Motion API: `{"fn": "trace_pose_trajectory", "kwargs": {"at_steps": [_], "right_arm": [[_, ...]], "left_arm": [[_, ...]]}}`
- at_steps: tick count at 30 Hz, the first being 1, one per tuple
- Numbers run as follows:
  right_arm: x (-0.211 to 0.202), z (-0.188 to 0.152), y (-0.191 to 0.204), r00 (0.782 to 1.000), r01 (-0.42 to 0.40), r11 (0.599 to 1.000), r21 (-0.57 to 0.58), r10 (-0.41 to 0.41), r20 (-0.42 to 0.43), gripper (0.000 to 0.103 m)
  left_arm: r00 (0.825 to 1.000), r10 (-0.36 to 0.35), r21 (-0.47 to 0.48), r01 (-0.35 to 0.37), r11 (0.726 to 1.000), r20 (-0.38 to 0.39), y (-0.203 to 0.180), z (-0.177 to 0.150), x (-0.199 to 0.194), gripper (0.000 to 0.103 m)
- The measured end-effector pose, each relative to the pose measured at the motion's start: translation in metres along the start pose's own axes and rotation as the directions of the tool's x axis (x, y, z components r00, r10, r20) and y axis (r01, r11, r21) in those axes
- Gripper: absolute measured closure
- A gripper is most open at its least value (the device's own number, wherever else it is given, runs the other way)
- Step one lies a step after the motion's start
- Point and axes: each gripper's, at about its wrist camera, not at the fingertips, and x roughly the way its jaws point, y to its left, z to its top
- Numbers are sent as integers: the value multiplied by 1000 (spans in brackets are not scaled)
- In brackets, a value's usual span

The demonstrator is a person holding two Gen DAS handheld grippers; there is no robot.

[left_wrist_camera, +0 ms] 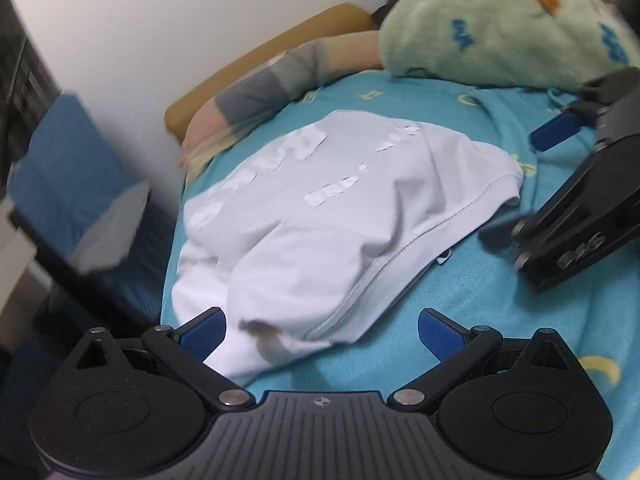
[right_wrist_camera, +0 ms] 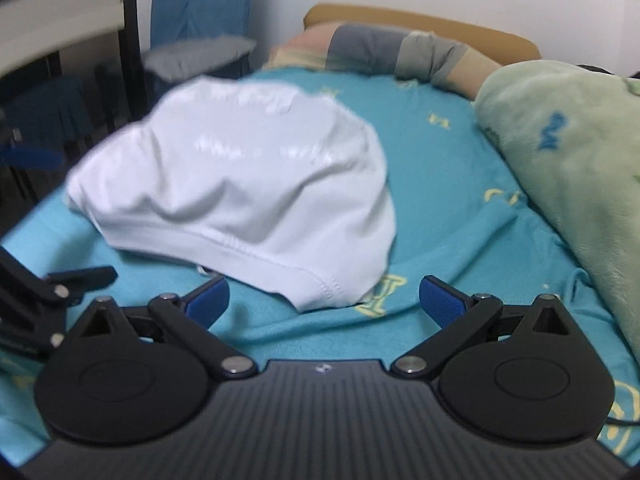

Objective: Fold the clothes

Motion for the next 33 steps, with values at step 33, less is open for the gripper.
{"fn": "trace_pose_trajectory", "kwargs": {"at_steps": [33], "right_arm": [[-21,6,20,950,-16,999,-35,27,313,0]], "left_arm": [[849,442,-31,-453,891,289,8,41,-4,0]]}}
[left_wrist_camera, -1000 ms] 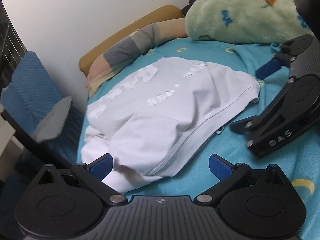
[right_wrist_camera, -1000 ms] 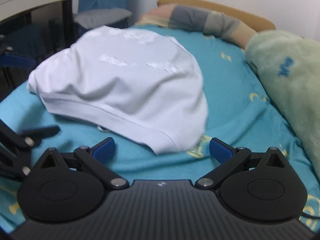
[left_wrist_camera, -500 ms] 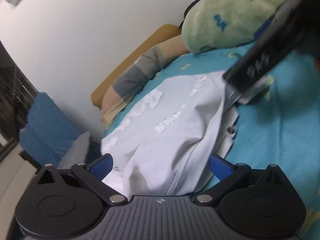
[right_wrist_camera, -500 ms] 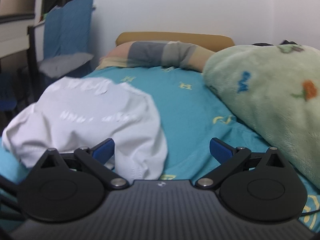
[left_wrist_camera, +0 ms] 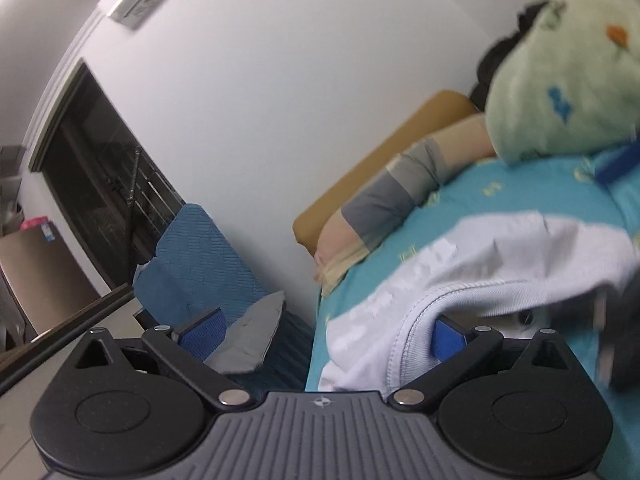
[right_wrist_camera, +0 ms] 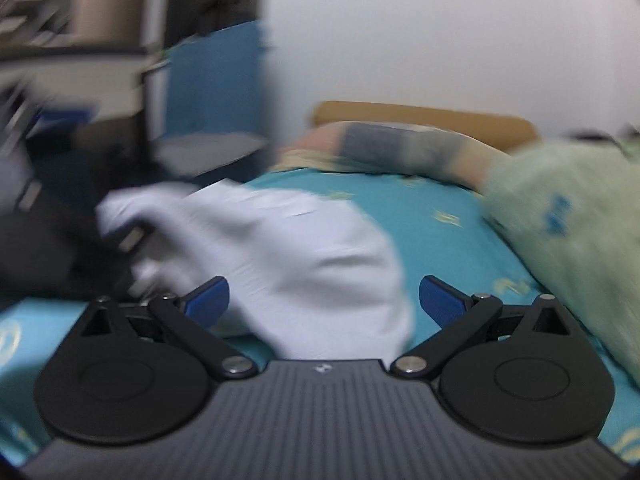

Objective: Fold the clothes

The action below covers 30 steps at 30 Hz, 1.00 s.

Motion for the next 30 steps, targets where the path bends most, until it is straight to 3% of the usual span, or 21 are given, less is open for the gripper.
{"fn": "trace_pose_trajectory", "kwargs": {"at_steps": [2,7,10,14,19,23,26,28,30], "right_arm": [[9,-4,4,998,53,998,-29,-54,-44,0],[21,-3,-36,967,245,958,146,-231,-108,0],[12,1,-55,961,278,930,239,-271,-62,0],[-2,10,-63,944,307,909,280,-328,31,0],[-9,16,-69,925,345,889,300,-377,54,0],[-8,14,-70,918,372,882,289,-396,25,0],[-1,10,-70,926,372,881,292,-373,-53,0],[14,3,-69,929,368,891,267,-338,-152,0],[28,-6,-70,918,370,895,248,-310,-249,0]], "left_arm": [[1000,9,-24,-9,1000,-3,6,2,-3,0],[999,-8,-64,5,998,-43,13,-2,-1,0],[998,-35,-53,32,998,-55,6,-6,-2,0],[996,-50,-29,49,998,-71,-6,-13,0,0],[991,63,47,-58,997,-118,-14,-18,16,0],[975,135,-71,-150,986,-177,11,-16,27,0],[974,172,-132,-192,972,-151,25,-14,22,0],[972,192,-138,-210,968,-133,27,-11,18,0],[976,176,-143,-193,971,-126,28,-9,15,0]]}}
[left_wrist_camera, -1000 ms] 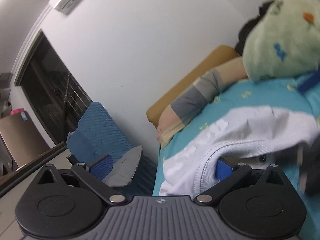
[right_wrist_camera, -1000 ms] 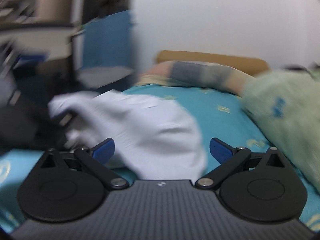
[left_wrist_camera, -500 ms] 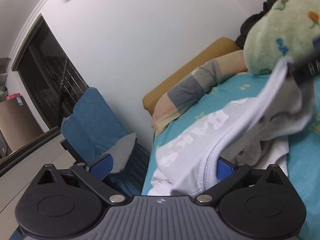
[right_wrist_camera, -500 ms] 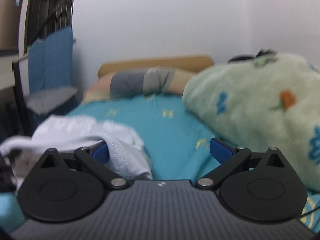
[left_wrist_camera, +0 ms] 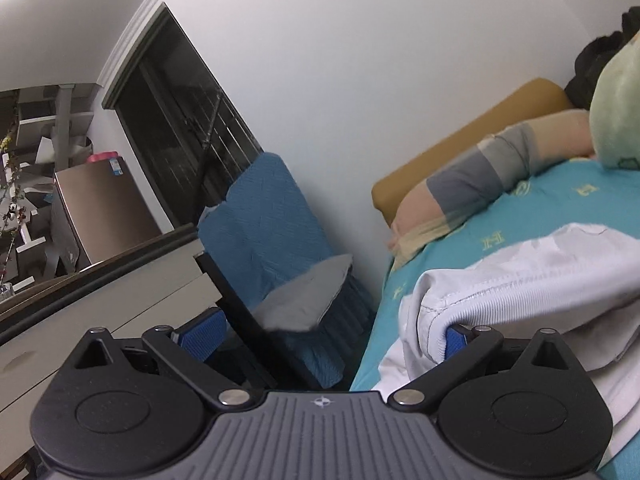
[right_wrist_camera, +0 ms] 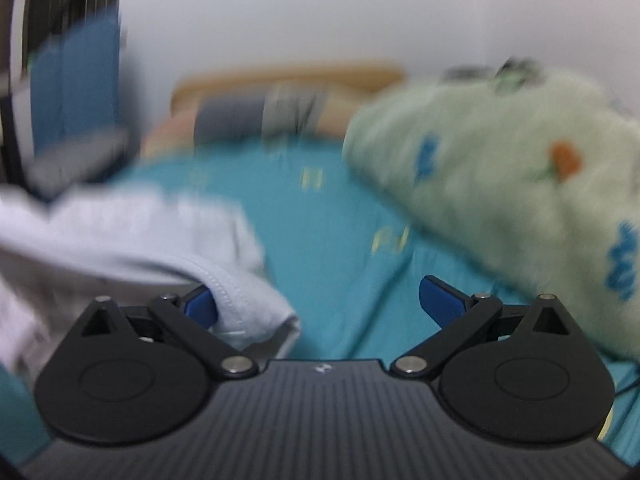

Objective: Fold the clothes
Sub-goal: 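Lift the white T-shirt high with both grippers and shake it open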

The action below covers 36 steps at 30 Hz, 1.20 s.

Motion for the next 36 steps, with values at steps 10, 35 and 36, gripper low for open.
{"fn": "trace_pose_trajectory", "kwargs": {"at_steps": [10,35,36], "right_arm": [[-38,13,-14,967,45,994,97,-68,247,0],[-151,101,-36,935,12,999,37,-24,354,0],[-173,114,-37,919,12,1000,22,-19,393,0]], "left_arm": [[981,-183,11,184,983,-67,-16,-9,2,0],[997,73,-484,-81,871,-37,160,100,-81,0],[996,89,-498,-84,863,-13,178,114,-95,0]]}}
